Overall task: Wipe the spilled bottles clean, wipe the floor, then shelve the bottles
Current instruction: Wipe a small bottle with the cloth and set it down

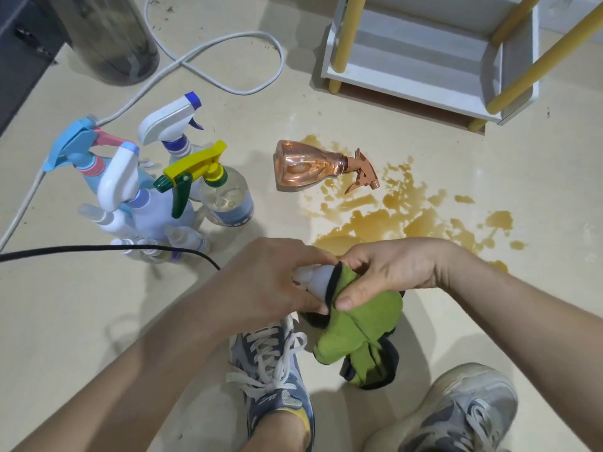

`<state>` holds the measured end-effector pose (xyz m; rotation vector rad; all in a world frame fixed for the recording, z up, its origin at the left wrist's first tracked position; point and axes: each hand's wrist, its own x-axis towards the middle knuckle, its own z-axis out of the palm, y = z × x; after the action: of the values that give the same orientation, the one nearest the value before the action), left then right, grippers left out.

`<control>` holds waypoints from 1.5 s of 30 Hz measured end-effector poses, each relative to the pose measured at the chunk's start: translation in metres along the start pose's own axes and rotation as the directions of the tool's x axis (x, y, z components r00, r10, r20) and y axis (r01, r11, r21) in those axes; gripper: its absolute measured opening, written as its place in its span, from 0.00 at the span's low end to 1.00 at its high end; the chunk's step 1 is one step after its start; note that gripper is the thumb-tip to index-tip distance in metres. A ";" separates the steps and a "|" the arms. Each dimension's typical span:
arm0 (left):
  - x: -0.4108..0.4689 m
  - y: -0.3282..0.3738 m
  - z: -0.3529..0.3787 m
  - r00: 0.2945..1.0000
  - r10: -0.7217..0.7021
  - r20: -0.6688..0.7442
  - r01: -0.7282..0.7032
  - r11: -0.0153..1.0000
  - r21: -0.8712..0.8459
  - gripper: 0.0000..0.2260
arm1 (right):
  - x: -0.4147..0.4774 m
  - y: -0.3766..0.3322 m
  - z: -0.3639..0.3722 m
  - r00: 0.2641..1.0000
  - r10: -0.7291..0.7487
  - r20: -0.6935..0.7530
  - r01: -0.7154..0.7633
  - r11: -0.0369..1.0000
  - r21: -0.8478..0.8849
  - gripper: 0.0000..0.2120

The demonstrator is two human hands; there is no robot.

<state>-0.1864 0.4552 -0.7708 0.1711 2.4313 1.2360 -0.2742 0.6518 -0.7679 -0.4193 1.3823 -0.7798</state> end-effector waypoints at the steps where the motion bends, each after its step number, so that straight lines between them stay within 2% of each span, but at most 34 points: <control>1: 0.001 0.000 0.000 0.999 0.011 0.038 -0.014 0.997 0.071 0.24 | -0.001 -0.003 -0.001 0.999 0.024 -0.025 -0.025 0.998 -0.059 0.22; 3: 0.002 0.002 0.000 0.993 0.068 0.094 -0.091 0.960 0.266 0.23 | 0.000 -0.007 -0.001 0.994 0.035 -0.102 -0.052 0.983 -0.179 0.12; 5: -0.002 0.004 0.001 0.986 0.146 0.074 -0.162 0.941 0.296 0.23 | -0.001 -0.006 -0.001 0.987 0.018 -0.159 -0.055 0.971 -0.231 0.06; 8: -0.007 0.001 -0.004 0.997 0.022 0.071 -0.034 0.984 0.176 0.16 | -0.004 -0.008 0.001 0.983 0.042 -0.181 -0.079 0.976 -0.203 0.05; 10: -0.008 -0.001 -0.002 0.997 0.063 0.045 -0.071 0.975 0.211 0.11 | -0.006 -0.011 0.002 0.976 0.055 -0.213 -0.096 0.977 -0.189 0.06; 12: -0.008 0.000 -0.001 0.996 0.084 -0.030 -0.074 0.965 0.253 0.09 | -0.005 -0.016 0.010 0.952 0.022 -0.306 -0.110 0.956 -0.273 0.09; 13: -0.007 0.001 0.000 0.995 0.067 -0.073 -0.046 0.966 0.256 0.09 | -0.002 -0.018 0.016 0.915 -0.029 -0.403 -0.141 0.912 -0.385 0.12; 14: -0.006 0.005 0.001 0.992 0.026 -0.122 0.006 0.967 0.255 0.09 | 0.003 -0.018 0.023 0.847 -0.130 -0.515 -0.196 0.826 -0.529 0.14; 15: -0.003 0.009 0.001 0.985 -0.030 -0.169 0.072 0.967 0.244 0.11 | 0.011 -0.013 0.032 0.739 -0.299 -0.604 -0.272 0.687 -0.673 0.14; 16: 0.000 0.015 0.000 0.975 -0.115 -0.192 0.155 0.967 0.202 0.14 | 0.019 -0.007 0.042 0.614 -0.484 -0.623 -0.358 0.532 -0.767 0.11; 17: 0.004 0.020 -0.001 0.954 -0.238 -0.182 0.258 0.961 0.097 0.18 | 0.026 -0.002 0.050 0.487 -0.624 -0.611 -0.429 0.439 -0.789 0.08; 18: 0.009 0.023 -0.002 0.925 -0.355 -0.137 0.352 0.935 -0.046 0.21 | 0.031 0.003 0.053 0.389 -0.711 -0.586 -0.450 0.409 -0.794 0.06; 19: 0.011 0.024 -0.002 0.898 -0.432 -0.087 0.414 0.895 -0.166 0.23 | 0.033 0.009 0.052 0.339 -0.757 -0.558 -0.440 0.397 -0.806 0.05; 20: 0.009 0.025 -0.002 0.892 -0.448 -0.065 0.427 0.879 -0.211 0.24 | 0.033 0.015 0.048 0.349 -0.770 -0.534 -0.411 0.387 -0.825 0.05; 22: 0.004 0.026 -0.001 0.924 -0.371 -0.093 0.360 0.925 -0.120 0.23 | 0.027 0.016 0.039 0.481 -0.719 -0.501 -0.284 0.413 -0.865 0.09; 23: -0.001 0.027 0.001 0.940 -0.322 -0.115 0.318 0.947 -0.052 0.21 | 0.020 0.012 0.034 0.572 -0.639 -0.514 -0.197 0.501 -0.843 0.10; 25: -0.009 0.024 0.002 0.966 -0.170 -0.194 0.179 0.983 0.031 0.16 | 0.007 0.001 0.021 0.783 -0.370 -0.501 -0.059 0.757 -0.651 0.10; 27: -0.015 0.020 0.000 0.960 0.005 -0.281 0.030 0.993 0.118 0.12 | -0.002 -0.002 0.004 0.946 -0.121 -0.302 -0.003 0.925 -0.381 0.11; 28: -0.016 0.017 -0.002 0.950 0.084 -0.301 -0.040 0.988 0.149 0.11 | -0.006 -0.001 -0.004 0.980 -0.078 -0.186 0.024 0.962 -0.273 0.13; 30: -0.017 0.011 -0.007 0.909 0.240 -0.339 -0.186 0.965 0.186 0.08 | -0.012 0.004 -0.013 0.991 -0.121 -0.060 0.118 0.991 -0.064 0.16; 31: -0.018 0.009 -0.009 0.873 0.319 -0.370 -0.246 0.941 0.232 0.07 | -0.014 0.008 -0.012 0.983 -0.168 -0.071 0.171 0.985 0.039 0.14; 32: -0.018 0.006 -0.009 0.829 0.387 -0.404 -0.280 0.912 0.299 0.09 | -0.014 0.010 -0.010 0.973 -0.179 -0.146 0.203 0.965 0.167 0.14; 33: -0.019 0.003 -0.008 0.785 0.444 -0.433 -0.293 0.881 0.372 0.10 | -0.013 0.009 -0.006 0.957 -0.144 -0.250 0.222 0.921 0.321 0.19; 35: -0.021 -0.001 -0.001 0.710 0.529 -0.465 -0.271 0.814 0.514 0.09 | -0.005 0.008 0.005 0.868 -0.003 -0.497 0.300 0.800 0.519 0.25; 36: -0.023 -0.001 0.004 0.691 0.550 -0.469 -0.249 0.790 0.560 0.09 | 0.002 0.007 0.010 0.778 0.087 -0.622 0.353 0.759 0.548 0.23; 38: -0.026 0.003 0.017 0.698 0.544 -0.466 -0.224 0.784 0.579 0.08 | 0.019 0.000 0.022 0.529 0.262 -0.807 0.496 0.676 0.545 0.16; 39: -0.027 0.010 0.019 0.734 0.477 -0.484 -0.205 0.835 0.511 0.06 | 0.025 -0.007 0.029 0.400 0.328 -0.856 0.579 0.633 0.513 0.15; 40: -0.028 0.021 0.018 0.779 0.333 -0.531 -0.153 0.922 0.355 0.04 | 0.029 -0.011 0.036 0.294 0.384 -0.875 0.644 0.596 0.479 0.15; 41: -0.028 0.031 0.014 0.814 0.107 -0.570 -0.049 0.992 0.116 0.03 | 0.031 -0.017 0.043 0.226 0.414 -0.882 0.696 0.565 0.443 0.16; 42: -0.025 0.036 0.012 0.834 -0.139 -0.534 0.073 0.987 -0.144 0.02 | 0.031 -0.021 0.049 0.183 0.427 -0.885 0.723 0.552 0.416 0.18; 43: -0.023 0.040 0.010 0.839 -0.331 -0.431 0.178 0.917 -0.357 0.05 | 0.030 -0.027 0.056 0.160 0.415 -0.896 0.731 0.561 0.390 0.19; 44: -0.021 0.038 0.010 0.857 -0.407 -0.315 0.237 0.855 -0.461 0.10 | 0.029 -0.034 0.062 0.132 0.373 -0.919 0.720 0.601 0.347 0.20; 45: -0.020 0.039 0.010 0.890 -0.395 -0.226 0.257 0.846 -0.467 0.13 | 0.028 -0.040 0.068 0.096 0.299 -0.949 0.707 0.651 0.277 0.19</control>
<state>-0.1672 0.4800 -0.7389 -0.5945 2.2256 1.6833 -0.2176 0.5923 -0.7490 0.8317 2.0472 -2.1055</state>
